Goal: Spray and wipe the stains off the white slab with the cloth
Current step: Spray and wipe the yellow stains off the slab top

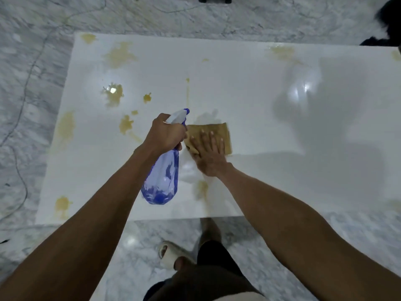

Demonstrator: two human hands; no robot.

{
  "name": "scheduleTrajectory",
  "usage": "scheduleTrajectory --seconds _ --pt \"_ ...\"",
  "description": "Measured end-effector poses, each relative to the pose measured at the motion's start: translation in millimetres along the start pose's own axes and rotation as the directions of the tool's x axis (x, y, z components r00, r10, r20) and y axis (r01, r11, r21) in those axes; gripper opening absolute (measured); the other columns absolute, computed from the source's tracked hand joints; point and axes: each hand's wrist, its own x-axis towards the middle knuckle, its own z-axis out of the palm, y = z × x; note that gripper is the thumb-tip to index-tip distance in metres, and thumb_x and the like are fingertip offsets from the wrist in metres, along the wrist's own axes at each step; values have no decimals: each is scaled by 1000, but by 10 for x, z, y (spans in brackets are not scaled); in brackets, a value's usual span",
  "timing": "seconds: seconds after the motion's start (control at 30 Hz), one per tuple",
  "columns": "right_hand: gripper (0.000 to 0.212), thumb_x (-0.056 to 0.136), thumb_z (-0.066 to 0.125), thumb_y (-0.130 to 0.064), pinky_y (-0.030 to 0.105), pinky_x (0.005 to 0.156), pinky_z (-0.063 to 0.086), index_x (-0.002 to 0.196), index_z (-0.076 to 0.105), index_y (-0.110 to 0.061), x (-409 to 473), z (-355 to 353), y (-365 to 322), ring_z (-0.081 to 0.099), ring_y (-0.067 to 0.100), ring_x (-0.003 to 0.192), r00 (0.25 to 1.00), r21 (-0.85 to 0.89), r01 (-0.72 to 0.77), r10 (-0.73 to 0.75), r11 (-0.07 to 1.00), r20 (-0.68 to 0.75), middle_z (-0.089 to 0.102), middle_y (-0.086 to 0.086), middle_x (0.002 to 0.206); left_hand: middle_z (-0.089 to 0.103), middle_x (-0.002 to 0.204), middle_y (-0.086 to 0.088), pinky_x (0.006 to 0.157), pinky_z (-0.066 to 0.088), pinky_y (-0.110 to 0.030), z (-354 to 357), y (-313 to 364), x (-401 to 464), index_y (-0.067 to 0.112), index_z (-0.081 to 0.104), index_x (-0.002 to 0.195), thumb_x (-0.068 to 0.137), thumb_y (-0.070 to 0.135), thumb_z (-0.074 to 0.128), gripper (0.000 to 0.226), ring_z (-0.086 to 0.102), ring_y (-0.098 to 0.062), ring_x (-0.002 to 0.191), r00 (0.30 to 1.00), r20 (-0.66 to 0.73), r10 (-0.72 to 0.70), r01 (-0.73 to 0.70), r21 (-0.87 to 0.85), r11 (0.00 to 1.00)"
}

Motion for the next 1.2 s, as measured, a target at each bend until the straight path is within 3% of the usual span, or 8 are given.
scheduleTrajectory --seconds 0.1,0.17,0.23,0.3,0.43,0.5,0.83,1.2 --pt "59 105 14 -48 51 120 -14 158 -11 -36 -477 107 -114 -23 27 152 981 84 -47 30 995 191 -22 -3 165 63 80 -19 55 48 -32 -58 -221 -465 -5 66 92 75 5 51 25 51 -26 51 999 44 -1 -1 47 999" --pt "61 104 20 -48 49 121 9 160 16 -24 -683 -97 -213 10 30 153 967 394 -167 73 904 242 8 10 168 64 80 -18 57 49 -34 -122 -337 -757 5 69 98 76 5 51 28 54 -27 56 998 65 16 -19 46 999" --pt "54 105 34 -42 42 107 37 144 49 -8 -883 -382 -317 49 28 128 973 818 -224 167 530 158 50 21 145 65 78 -18 57 48 -35 -214 -409 -982 3 68 97 74 15 53 29 54 -28 54 998 60 30 -32 42 999" --pt "45 106 37 -39 41 102 45 127 62 -8 -1116 -606 -374 58 26 116 963 979 -135 254 153 93 62 14 128 66 77 -20 54 49 -33 -315 -430 -1153 -2 68 92 75 14 55 26 53 -26 47 998 43 42 -45 67 997" --pt "48 104 33 -43 43 99 49 121 66 -11 -1372 -935 -563 64 29 112 985 922 42 169 -386 25 67 13 126 64 74 -18 49 48 -29 -499 -371 -1393 -1 64 85 86 0 52 13 50 -21 39 994 14 105 -106 123 987" --pt "53 102 32 -43 46 103 47 127 63 -8 -1349 -1002 -718 63 30 112 994 853 55 113 -519 5 65 15 127 62 71 -17 50 49 -29 -578 -319 -1485 -2 65 87 86 0 52 14 49 -19 35 990 2 141 -140 117 983" --pt "60 101 35 -45 52 115 36 144 50 -6 -962 -1224 -1270 48 37 136 999 837 -33 13 -546 48 53 19 145 46 36 -6 50 50 -26 -925 -151 -1476 0 52 73 69 2 47 7 51 -26 38 995 -7 101 -99 146 984" --pt "43 105 39 -45 42 91 54 113 65 -11 -54 -1411 -1032 68 28 99 983 948 -173 10 -267 182 71 13 111 60 80 -20 50 47 -30 -859 137 -583 -5 57 88 78 23 58 30 52 -29 49 994 -110 -14 11 -27 1000"
